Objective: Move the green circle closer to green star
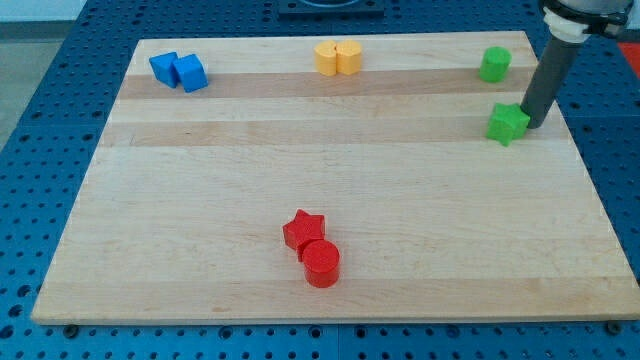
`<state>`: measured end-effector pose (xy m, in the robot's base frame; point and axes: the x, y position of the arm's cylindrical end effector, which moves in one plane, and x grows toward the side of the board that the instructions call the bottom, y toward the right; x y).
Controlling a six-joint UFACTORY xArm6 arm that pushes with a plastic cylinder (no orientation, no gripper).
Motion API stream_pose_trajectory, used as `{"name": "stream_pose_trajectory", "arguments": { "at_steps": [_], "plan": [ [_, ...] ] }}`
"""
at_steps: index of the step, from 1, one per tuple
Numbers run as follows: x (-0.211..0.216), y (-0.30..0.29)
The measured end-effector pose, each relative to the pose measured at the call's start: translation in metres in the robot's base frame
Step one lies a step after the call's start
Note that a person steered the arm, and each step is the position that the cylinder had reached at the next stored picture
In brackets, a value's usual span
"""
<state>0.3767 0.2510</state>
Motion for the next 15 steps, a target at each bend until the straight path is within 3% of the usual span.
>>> {"name": "stream_pose_trajectory", "arguments": {
  "at_steps": [1, 2, 3, 7, 9, 12, 15],
  "plan": [
    [-0.037, 0.042],
    [-0.118, 0.076],
    [-0.185, 0.068],
    [-0.146, 0.008],
    [-0.162, -0.005],
    [-0.078, -0.037],
    [-0.052, -0.043]
  ]
}}
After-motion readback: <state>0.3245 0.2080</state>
